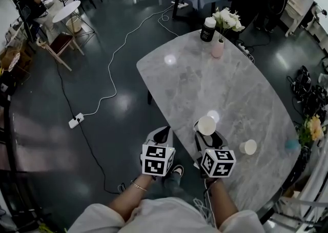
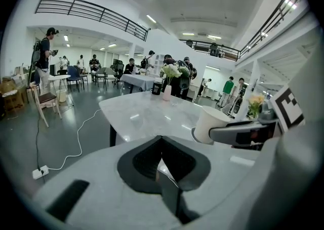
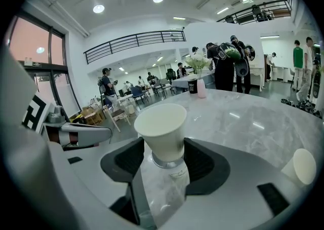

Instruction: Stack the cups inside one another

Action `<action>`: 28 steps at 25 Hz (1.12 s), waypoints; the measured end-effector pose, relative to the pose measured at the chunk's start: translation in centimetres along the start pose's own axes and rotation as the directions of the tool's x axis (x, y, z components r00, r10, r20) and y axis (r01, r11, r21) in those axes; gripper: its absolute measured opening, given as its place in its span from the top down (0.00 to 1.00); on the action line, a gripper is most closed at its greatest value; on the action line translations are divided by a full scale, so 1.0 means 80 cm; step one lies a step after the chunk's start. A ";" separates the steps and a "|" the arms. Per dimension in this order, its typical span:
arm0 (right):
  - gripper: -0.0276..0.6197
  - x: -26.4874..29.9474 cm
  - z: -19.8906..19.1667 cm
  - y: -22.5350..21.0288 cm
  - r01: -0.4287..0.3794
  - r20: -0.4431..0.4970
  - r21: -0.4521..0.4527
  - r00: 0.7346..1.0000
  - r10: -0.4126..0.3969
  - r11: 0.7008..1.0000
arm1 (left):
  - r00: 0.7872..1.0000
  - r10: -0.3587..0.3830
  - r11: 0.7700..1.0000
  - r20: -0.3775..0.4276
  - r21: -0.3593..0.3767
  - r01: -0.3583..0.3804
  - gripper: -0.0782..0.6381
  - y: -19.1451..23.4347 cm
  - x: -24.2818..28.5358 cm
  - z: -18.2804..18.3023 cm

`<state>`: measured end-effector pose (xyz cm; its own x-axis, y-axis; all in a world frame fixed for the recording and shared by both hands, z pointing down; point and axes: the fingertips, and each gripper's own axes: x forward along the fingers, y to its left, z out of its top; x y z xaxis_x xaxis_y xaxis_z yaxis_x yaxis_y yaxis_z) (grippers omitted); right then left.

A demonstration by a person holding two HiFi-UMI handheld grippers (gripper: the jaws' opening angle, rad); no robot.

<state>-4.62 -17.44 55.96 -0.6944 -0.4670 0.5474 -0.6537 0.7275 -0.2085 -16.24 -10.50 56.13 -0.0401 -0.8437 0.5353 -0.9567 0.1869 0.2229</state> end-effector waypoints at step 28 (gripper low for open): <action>0.59 -0.008 0.018 -0.026 0.071 0.052 0.043 0.996 -0.073 0.997 | 0.999 -0.032 0.999 -0.015 0.028 0.032 0.90 -0.004 0.018 0.014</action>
<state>-3.26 -19.35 54.87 -0.6594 -0.5441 0.5187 -0.7136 0.6701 -0.2042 -16.28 -12.36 55.91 -0.0050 -0.8414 0.5403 -0.9651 0.1454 0.2176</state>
